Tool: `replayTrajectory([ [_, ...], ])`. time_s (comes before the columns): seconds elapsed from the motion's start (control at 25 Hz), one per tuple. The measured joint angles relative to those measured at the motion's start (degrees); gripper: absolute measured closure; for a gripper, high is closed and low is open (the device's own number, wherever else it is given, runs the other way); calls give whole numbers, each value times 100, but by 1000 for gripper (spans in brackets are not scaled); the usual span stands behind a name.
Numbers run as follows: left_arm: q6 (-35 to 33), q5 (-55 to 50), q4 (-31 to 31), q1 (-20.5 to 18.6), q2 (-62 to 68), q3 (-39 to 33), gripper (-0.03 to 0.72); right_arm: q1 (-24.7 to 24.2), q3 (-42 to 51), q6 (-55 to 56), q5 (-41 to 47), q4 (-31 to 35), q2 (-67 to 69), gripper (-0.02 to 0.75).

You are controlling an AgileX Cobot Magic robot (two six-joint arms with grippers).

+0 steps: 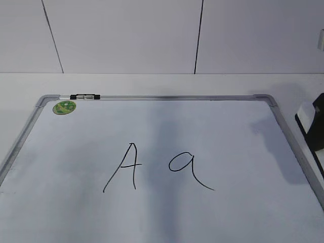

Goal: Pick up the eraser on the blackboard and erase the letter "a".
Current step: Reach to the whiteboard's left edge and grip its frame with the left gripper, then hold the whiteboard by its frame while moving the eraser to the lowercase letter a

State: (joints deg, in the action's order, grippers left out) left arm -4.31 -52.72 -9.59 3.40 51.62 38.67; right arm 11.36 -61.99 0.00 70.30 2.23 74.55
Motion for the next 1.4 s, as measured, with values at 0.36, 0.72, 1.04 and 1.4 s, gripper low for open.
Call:
replayTrajectory([
  [0.36,-121,511,23,0,2297,760,305,0,0,0,0,0,0,183],
  [0.72,-259,929,203,-146,3933,1324,367,0,0,0,0,0,0,183],
  [1.04,-570,568,77,-412,4755,2039,452,0,0,0,3,67,0,183],
  [1.4,-1422,280,-643,-640,5181,2309,458,0,0,0,-11,131,0,183],
])
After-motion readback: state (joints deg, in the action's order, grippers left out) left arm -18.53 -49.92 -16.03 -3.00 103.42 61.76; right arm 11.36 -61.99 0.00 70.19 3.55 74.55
